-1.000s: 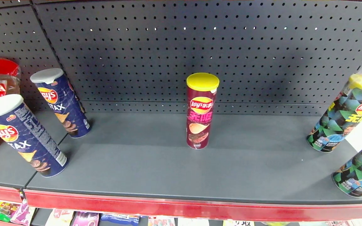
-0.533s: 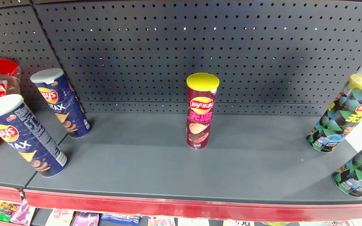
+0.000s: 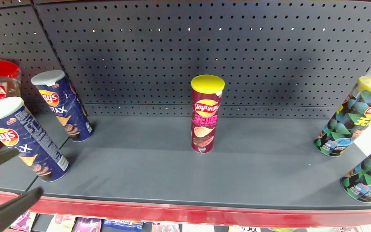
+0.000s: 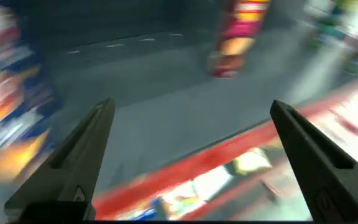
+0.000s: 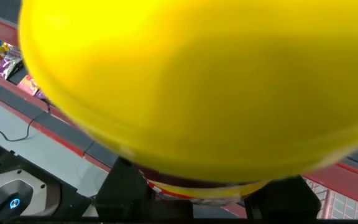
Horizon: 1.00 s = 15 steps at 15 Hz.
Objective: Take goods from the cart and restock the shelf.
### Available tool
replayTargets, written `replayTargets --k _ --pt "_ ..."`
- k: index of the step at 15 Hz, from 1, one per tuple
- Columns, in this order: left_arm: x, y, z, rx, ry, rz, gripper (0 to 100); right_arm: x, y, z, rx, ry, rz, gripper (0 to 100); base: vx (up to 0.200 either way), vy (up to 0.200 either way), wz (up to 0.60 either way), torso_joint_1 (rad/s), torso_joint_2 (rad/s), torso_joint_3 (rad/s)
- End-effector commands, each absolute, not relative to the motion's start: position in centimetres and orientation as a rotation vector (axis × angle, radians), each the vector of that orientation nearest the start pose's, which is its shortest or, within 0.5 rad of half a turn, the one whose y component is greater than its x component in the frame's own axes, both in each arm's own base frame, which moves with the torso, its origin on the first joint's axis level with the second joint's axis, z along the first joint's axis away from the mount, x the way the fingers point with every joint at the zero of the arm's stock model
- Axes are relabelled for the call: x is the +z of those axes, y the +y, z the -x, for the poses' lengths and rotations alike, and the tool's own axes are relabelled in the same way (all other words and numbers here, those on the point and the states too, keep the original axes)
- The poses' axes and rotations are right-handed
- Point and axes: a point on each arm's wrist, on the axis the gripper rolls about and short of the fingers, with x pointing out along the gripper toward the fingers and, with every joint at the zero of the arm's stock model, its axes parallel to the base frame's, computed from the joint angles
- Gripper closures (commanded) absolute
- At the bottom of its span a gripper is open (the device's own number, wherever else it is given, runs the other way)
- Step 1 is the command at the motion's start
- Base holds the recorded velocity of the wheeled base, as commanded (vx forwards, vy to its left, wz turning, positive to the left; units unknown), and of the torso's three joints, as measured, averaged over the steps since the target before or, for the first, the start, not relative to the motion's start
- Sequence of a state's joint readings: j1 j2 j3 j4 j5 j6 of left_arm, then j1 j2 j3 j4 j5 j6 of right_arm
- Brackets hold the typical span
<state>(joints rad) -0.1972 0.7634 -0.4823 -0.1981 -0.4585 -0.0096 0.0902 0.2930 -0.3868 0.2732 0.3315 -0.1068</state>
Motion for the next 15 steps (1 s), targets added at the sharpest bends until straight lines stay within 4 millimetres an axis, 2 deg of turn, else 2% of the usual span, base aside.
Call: replayTargets --k 1,3,6,11,15 --pt "20.8 -7.5 -17.8 -0.959 0.234 -0.012 0 16.1 0.6 1.9 0.429 0.174 0.082 100 0.0 0.0 0.0 0.0 0.0 0.0" --pt "20.5 -9.9 -21.1 -1.022 0.209 -0.02 0 16.1 0.6 1.9 0.427 0.172 0.082 100 0.0 0.0 0.0 0.0 0.0 0.0" --pt "20.8 -13.0 -24.8 -1.072 0.183 -0.028 0 16.3 0.5 2.0 0.419 0.16 0.084 100 0.0 0.0 0.0 0.0 0.0 0.0" --pt "20.1 -16.5 -28.1 -1.129 0.183 -0.039 0 16.5 0.5 2.1 0.416 0.151 0.085 100 0.0 0.0 0.0 0.0 0.0 0.0" --pt "20.0 -17.7 -30.4 -1.129 0.138 -0.069 0 16.6 0.5 2.1 0.416 0.148 0.086 100 0.0 0.0 0.0 0.0 0.0 0.0"
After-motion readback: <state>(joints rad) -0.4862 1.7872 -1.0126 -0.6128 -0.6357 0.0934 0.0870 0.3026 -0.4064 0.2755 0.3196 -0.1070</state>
